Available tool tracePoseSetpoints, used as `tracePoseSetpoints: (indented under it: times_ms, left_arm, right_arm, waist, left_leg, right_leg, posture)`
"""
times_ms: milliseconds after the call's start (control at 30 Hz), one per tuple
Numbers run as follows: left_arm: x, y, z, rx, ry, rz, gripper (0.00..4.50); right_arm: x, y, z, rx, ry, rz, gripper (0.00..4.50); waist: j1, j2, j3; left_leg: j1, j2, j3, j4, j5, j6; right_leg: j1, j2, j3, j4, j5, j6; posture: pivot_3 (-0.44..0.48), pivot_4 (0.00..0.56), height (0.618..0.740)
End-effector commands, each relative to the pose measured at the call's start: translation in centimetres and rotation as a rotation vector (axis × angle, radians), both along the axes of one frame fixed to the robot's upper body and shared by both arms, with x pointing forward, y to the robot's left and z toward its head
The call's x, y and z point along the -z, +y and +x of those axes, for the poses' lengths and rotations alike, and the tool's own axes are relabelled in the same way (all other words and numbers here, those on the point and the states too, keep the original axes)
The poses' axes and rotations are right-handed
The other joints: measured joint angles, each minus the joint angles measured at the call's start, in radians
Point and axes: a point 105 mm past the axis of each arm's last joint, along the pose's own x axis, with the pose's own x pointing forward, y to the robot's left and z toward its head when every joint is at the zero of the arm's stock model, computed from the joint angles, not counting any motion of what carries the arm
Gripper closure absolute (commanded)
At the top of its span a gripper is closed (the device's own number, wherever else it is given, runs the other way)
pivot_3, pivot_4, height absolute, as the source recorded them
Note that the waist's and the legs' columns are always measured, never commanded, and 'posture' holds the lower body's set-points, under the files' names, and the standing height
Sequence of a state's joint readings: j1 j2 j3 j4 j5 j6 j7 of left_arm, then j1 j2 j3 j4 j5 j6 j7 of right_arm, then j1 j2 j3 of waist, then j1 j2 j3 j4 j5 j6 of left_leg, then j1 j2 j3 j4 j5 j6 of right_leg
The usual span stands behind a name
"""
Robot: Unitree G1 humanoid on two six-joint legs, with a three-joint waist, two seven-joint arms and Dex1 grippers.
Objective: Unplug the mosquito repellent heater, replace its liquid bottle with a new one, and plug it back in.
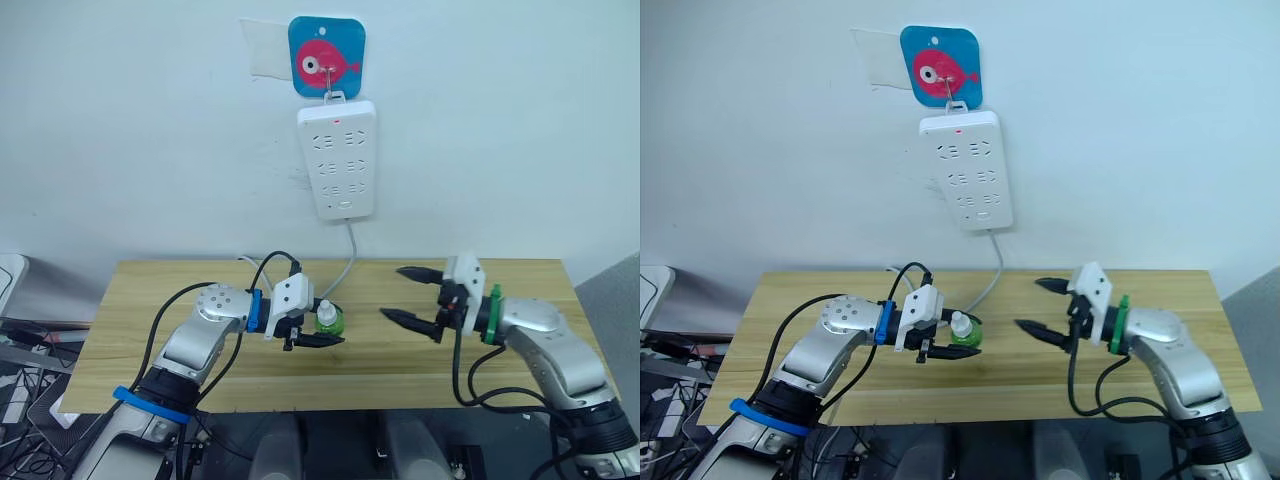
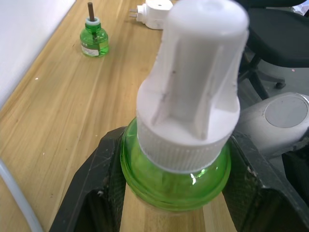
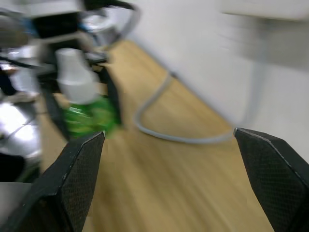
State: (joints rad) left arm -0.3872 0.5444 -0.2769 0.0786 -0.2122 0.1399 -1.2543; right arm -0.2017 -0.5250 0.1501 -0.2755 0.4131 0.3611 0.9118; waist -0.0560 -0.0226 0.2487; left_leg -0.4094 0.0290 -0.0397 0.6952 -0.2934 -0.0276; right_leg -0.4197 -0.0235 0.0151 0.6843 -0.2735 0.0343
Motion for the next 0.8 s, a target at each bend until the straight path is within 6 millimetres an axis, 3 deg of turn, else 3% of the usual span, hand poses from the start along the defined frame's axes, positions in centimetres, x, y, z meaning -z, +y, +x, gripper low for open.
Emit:
tracePoseSetpoints:
  times_ms: [33, 200, 467, 800]
  left_arm:
    - [-1.1, -0.5, 0.0, 0.028, -0.050, -0.020, 2.25]
    - [-1.1, -0.6, 0.0, 0.032, -0.053, -0.020, 2.25]
    - [-1.0, -0.7, -0.3, 0.038, -0.049, -0.018, 2.25]
    - [-0.9, -0.7, -0.2, 0.034, -0.051, -0.018, 2.25]
  right_arm:
    - [-1.0, 2.6, -1.1, -0.066, -0.034, 0.037, 0.03]
    - [-0.9, 5.2, -1.3, -0.086, -0.035, 0.069, 0.03]
    - [-1.6, 7.3, -0.1, -0.060, -0.061, 0.103, 0.03]
    - [-1.4, 6.4, 1.1, -0.019, -0.089, 0.063, 0.03]
  waist:
    - [0.000, 0.000, 0.000]
    - [0.002, 0.000, 0.000]
    - [0.001, 0.000, 0.000]
    - [0.002, 0.000, 0.000]
  left_leg:
    - [0.000, 0.000, 0.000, 0.000, 0.000, 0.000]
    - [0.000, -0.001, 0.000, 0.000, 0.000, 0.000]
    - [0.000, 0.000, 0.000, 0.000, 0.000, 0.000]
    - [0.000, 0.000, 0.000, 0.000, 0.000, 0.000]
  right_leg:
    - [0.000, 0.000, 0.000, 0.000, 0.000, 0.000]
    - [0.000, -0.001, 0.000, 0.000, 0.000, 0.000]
    - [0.000, -0.001, 0.000, 0.000, 0.000, 0.000]
    - [0.000, -0.001, 0.000, 0.000, 0.000, 0.000]
  posture:
    - [-0.093, 0.225, 0.740]
    - [-0.093, 0.225, 0.740]
    - [-0.078, 0.225, 0.740]
    - [-0.078, 0.224, 0.740]
